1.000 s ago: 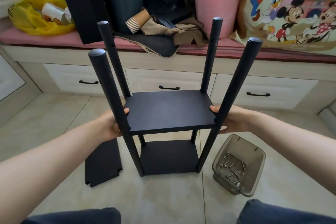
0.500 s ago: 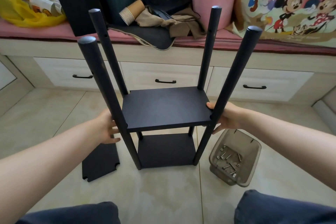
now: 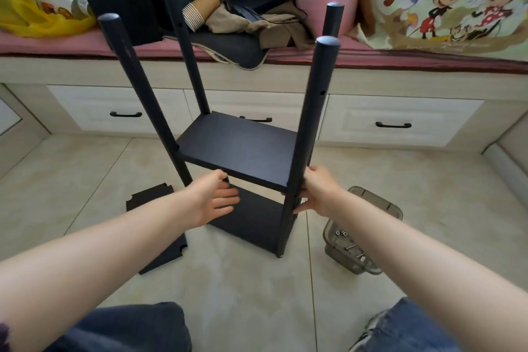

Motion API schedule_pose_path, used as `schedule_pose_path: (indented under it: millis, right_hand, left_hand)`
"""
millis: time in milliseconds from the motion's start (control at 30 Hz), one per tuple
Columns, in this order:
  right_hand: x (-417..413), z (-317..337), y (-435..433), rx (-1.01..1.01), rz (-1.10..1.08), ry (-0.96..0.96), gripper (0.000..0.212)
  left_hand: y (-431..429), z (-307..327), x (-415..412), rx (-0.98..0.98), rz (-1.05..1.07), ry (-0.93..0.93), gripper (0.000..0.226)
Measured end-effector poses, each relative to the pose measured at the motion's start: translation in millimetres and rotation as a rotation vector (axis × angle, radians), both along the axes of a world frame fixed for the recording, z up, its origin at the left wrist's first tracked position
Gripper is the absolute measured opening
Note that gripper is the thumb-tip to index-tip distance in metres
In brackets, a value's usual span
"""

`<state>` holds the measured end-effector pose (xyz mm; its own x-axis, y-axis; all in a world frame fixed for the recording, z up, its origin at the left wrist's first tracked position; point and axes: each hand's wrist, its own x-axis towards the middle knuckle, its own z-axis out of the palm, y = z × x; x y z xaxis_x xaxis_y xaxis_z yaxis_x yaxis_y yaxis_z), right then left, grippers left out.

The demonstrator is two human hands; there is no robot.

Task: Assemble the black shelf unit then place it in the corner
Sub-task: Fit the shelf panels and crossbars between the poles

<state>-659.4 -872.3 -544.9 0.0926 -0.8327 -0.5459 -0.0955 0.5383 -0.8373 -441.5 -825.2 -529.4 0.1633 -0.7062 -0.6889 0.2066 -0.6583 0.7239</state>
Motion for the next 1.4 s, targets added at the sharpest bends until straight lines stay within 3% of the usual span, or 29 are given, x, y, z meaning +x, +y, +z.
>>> schedule_pose_path:
  millis: [167,367,500,633,767,967,1167,1400]
  right_hand:
    - [9,-9,19,0.066,-0.079,-0.2,0.049]
    - [11,-19,41,0.034,-0.144,-0.362,0.036]
    - [10,-24,50,0.032,-0.158,-0.437,0.036]
    - [1,-27,51,0.012,-0.111,-0.398,0.046]
    - [-5,-30,51,-0.06,-0.04,-0.322,0.044]
    - [-2,-31,47,-0.099,-0.056,-0.288,0.044]
    - [2,-26,45,-0.112,-0.047,-0.262,0.028]
    - [7,-21,45,-0.172,-0.023,-0.192,0.037]
  left_hand:
    - [-4,4,-30,-0.089,0.036,0.09,0.033]
    - [8,-20,-53,-0.213,0.222,0.355,0.023]
    - [17,-33,-61,-0.313,0.233,0.495,0.032]
    - [17,-43,-60,-0.417,0.209,0.526,0.032]
    - [15,-49,-58,-0.47,0.18,0.519,0.031]
    - [14,-53,-57,-0.499,0.169,0.527,0.03]
    - [14,-53,-57,-0.499,0.172,0.501,0.035]
    - [14,-53,-58,-0.499,0.172,0.493,0.034]
